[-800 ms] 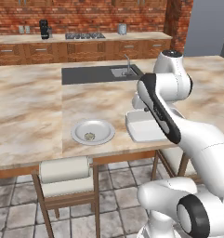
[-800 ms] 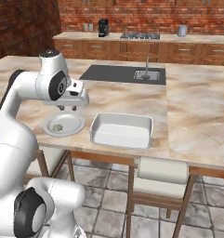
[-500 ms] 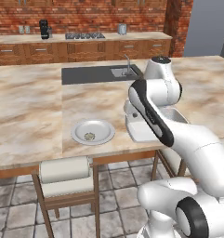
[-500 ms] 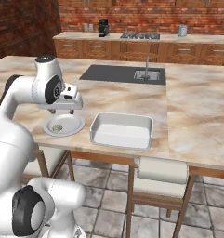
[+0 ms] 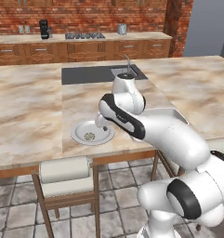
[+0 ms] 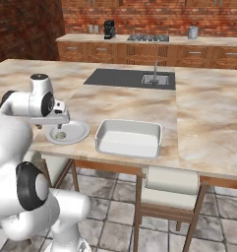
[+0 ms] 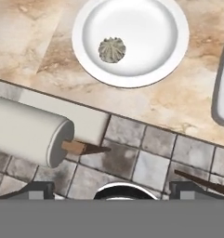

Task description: Place two dumplings into each of the tupperware containers and then place the containers in the fridge.

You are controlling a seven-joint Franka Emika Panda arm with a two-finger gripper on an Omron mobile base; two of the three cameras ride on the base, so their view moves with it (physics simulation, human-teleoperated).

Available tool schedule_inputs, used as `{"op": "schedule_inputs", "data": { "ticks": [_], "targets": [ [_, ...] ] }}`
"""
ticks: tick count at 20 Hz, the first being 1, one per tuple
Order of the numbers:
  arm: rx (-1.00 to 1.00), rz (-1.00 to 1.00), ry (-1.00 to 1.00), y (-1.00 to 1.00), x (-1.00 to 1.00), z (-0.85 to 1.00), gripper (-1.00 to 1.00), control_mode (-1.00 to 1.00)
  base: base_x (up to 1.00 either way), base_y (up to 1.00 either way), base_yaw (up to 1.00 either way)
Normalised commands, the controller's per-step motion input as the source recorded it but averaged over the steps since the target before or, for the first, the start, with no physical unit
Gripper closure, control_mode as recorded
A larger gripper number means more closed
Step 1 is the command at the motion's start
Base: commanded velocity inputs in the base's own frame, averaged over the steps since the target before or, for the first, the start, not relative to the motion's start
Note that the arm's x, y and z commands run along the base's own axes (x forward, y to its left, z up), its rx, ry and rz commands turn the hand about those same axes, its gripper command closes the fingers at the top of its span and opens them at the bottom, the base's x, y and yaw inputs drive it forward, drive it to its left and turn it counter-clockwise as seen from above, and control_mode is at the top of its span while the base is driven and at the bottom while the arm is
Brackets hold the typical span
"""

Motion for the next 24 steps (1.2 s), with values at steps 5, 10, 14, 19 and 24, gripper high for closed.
{"op": "schedule_inputs", "data": {
  "ticks": [5, 10, 14, 19, 24],
  "targets": [
    [0.00, 0.05, 0.06, 0.58, 0.20, -0.47, -1.00, -1.00, 0.00, 0.00, 0.00],
    [0.00, 0.01, -0.03, 0.04, 0.21, -0.37, -1.00, -1.00, 0.00, 0.00, 0.00],
    [0.00, 0.00, 0.00, 0.08, 0.37, -0.43, -1.00, -1.00, 0.00, 0.00, 0.00],
    [0.00, 0.00, 0.00, 0.11, 0.42, -0.55, -1.00, -1.00, 0.00, 0.00, 0.00],
    [0.00, 0.00, 0.00, 0.00, 0.40, -0.31, -1.00, -1.00, 0.00, 0.00, 0.00]
  ]
}}
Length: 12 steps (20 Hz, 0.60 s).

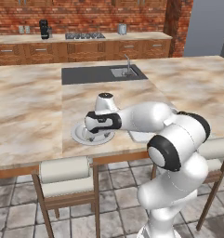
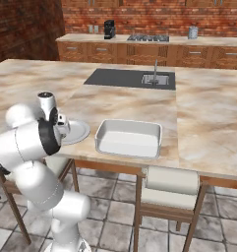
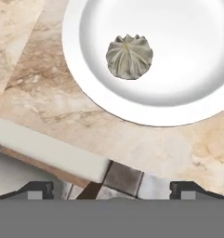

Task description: Place two dumplings into each of the tupperware containers and then place the containers in the fridge.

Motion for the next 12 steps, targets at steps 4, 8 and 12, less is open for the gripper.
{"op": "schedule_inputs", "data": {
  "ticks": [4, 8, 12],
  "targets": [
    [0.00, 0.00, 0.00, 0.03, 0.37, -0.25, -1.00, -1.00, 0.00, 0.00, 0.00],
    [0.00, 0.00, 0.00, 0.09, 0.41, -0.18, -1.00, -1.00, 0.00, 0.00, 0.00],
    [0.00, 0.00, 0.00, 0.13, 0.44, -0.16, -1.00, -1.00, 0.00, 0.00, 0.00]
  ]
}}
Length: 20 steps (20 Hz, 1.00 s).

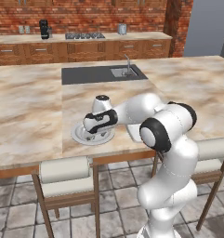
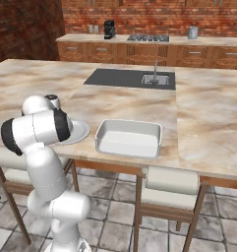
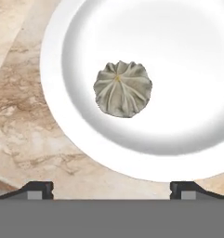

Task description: Place two dumplings into each of the tupperware containers and then place the containers in the fridge.

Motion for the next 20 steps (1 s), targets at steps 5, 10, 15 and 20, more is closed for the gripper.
{"op": "schedule_inputs", "data": {
  "ticks": [5, 10, 15, 20],
  "targets": [
    [0.00, 0.00, 0.00, 0.14, 0.37, -0.18, -1.00, -1.00, 0.00, 0.00, 0.00],
    [0.00, 0.00, 0.00, 0.10, 0.30, -0.27, -1.00, -1.00, 0.00, 0.00, 0.00],
    [0.00, 0.00, 0.00, 0.09, 0.34, -0.33, -1.00, -1.00, 0.00, 0.00, 0.00],
    [0.00, 0.00, 0.00, 0.02, 0.42, -0.22, -1.00, -1.00, 0.00, 0.00, 0.00]
  ]
}}
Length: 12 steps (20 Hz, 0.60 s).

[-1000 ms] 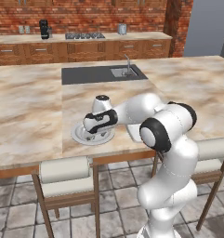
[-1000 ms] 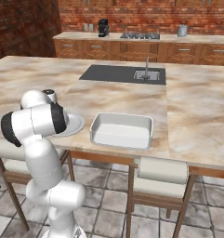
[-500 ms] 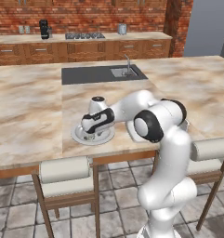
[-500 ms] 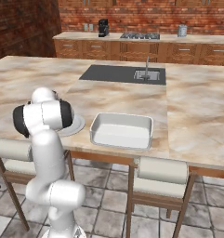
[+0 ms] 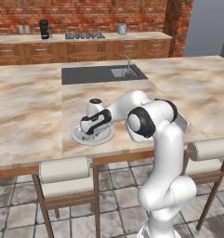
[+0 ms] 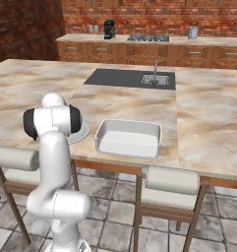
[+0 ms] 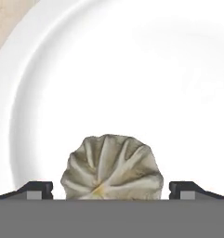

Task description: Place two dumplings into each of the tupperware containers and then place the containers in the fridge.

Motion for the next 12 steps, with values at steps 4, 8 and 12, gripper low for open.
{"op": "schedule_inputs", "data": {
  "ticks": [4, 8, 12],
  "targets": [
    [0.00, 0.00, 0.00, 0.05, 0.25, -0.20, -1.00, -1.00, 0.00, 0.00, 0.00],
    [0.00, 0.00, 0.07, 0.02, 0.00, -0.11, 1.00, -1.00, 0.00, 0.00, 0.00],
    [0.00, 0.00, 0.02, -0.06, 0.00, 0.00, 1.00, -1.00, 0.00, 0.00, 0.00]
  ]
}}
